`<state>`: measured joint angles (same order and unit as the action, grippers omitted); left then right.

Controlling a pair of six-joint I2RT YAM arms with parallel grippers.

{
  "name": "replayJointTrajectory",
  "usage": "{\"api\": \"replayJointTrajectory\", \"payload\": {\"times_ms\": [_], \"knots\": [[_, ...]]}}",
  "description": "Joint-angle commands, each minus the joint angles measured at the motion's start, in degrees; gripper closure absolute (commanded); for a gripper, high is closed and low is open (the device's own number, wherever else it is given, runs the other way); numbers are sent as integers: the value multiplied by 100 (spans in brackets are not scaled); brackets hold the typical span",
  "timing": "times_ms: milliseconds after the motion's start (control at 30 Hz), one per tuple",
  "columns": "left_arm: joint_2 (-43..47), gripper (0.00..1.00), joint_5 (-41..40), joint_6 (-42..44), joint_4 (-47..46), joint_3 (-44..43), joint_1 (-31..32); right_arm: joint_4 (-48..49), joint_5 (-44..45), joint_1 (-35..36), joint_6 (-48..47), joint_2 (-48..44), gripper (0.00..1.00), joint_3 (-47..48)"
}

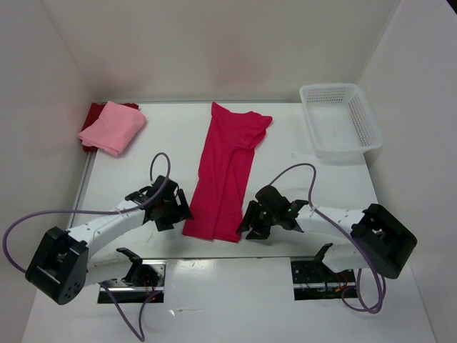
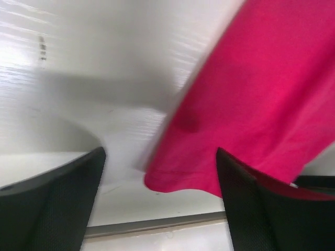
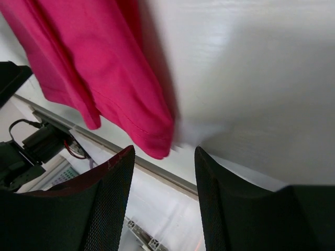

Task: Fold and stack the t-shirts
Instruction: Grab the bottom of the folded rectangular tshirt with both arms

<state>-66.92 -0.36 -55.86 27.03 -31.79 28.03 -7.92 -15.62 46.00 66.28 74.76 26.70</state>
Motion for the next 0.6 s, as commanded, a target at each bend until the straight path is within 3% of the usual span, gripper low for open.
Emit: {"api": "replayJointTrajectory", "payload": {"times_ms": [0,33,67,167,367,567], "knots": [[39,18,334,-48,-400,225,-17,405,68,50,-151,91,45,257],[-31,34,404,4,-478,226,-17,458,-28,50,-203,204,47,257],[-119,43,475,4,-479,287,-17,458,-81,50,-203,388,49,318],[-252,57,546,4,-540,358,-17,458,-82,50,-265,627,54,458],[-199,64,546,4,-541,358,-17,397,-82,50,-151,557,62,406],[-85,89,809,119,-593,305,-17,397,-135,173,-45,566,88,370]]}}
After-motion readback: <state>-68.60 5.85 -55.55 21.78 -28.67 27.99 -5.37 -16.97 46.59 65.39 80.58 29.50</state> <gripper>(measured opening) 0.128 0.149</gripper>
